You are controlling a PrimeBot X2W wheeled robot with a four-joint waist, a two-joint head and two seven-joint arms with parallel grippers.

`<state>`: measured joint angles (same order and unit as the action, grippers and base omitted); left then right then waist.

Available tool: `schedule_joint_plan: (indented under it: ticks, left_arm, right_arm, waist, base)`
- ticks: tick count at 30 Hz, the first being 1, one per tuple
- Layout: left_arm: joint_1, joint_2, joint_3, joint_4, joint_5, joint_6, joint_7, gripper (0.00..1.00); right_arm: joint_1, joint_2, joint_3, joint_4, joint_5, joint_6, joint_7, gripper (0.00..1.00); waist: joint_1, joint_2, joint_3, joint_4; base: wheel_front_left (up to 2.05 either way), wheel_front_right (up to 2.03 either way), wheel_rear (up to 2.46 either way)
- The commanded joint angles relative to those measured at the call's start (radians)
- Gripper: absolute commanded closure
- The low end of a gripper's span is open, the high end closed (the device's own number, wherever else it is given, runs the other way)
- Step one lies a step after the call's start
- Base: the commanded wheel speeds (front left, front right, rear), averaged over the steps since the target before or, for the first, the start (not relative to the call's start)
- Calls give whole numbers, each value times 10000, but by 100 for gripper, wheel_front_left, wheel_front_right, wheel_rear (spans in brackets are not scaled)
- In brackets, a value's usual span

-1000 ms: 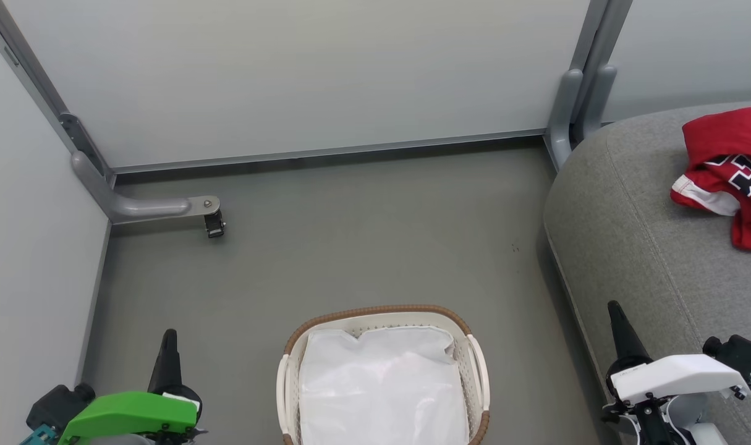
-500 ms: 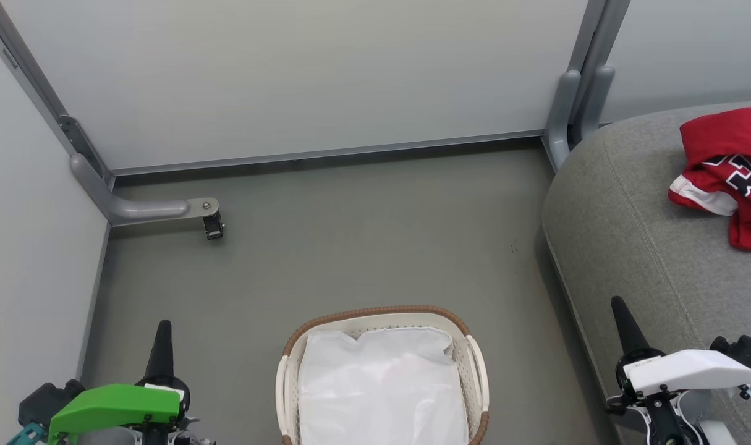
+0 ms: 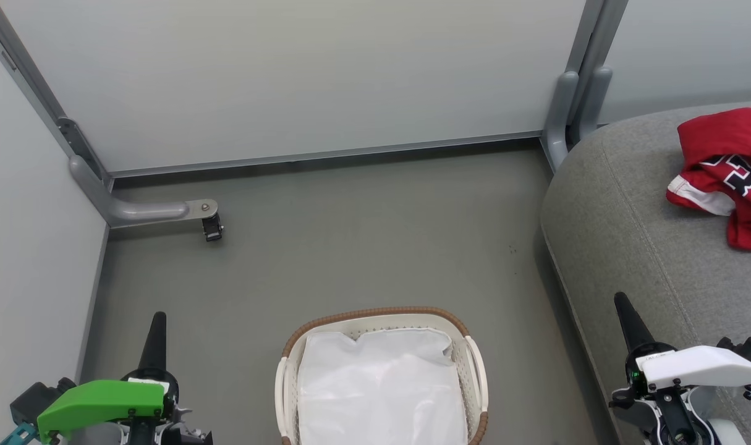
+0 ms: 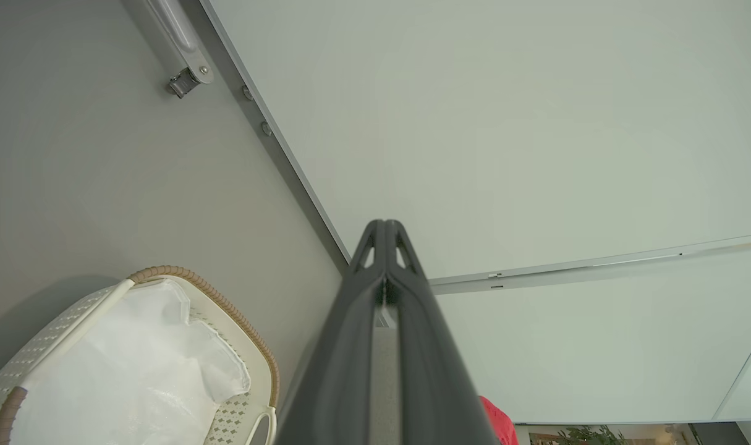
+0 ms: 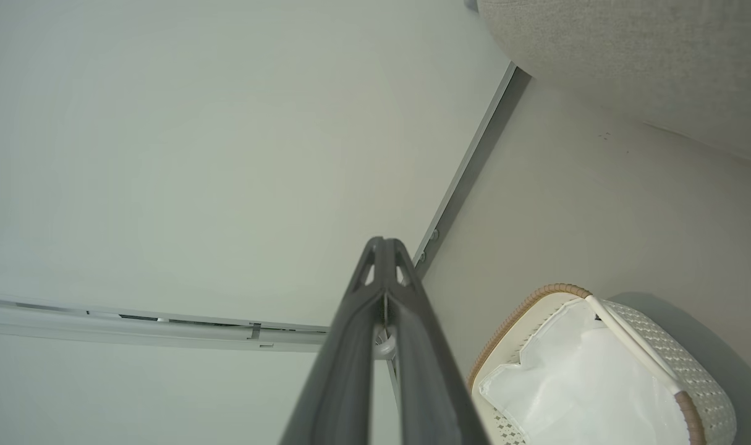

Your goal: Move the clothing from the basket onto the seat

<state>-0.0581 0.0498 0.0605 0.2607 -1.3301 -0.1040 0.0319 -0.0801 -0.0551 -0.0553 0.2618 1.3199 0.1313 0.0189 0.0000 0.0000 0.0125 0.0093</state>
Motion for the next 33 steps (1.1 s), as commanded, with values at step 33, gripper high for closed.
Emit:
schedule_joint_plan:
  ticks: [33]
  left_arm:
    - [-522,11,494,-157,-2356,-256,717,100]
  right_arm:
    - [-311,-70,-420,-185,2536,-8,735,100]
  waist:
    - [0,0,-74,-73]
  base:
    - [0,0,0]
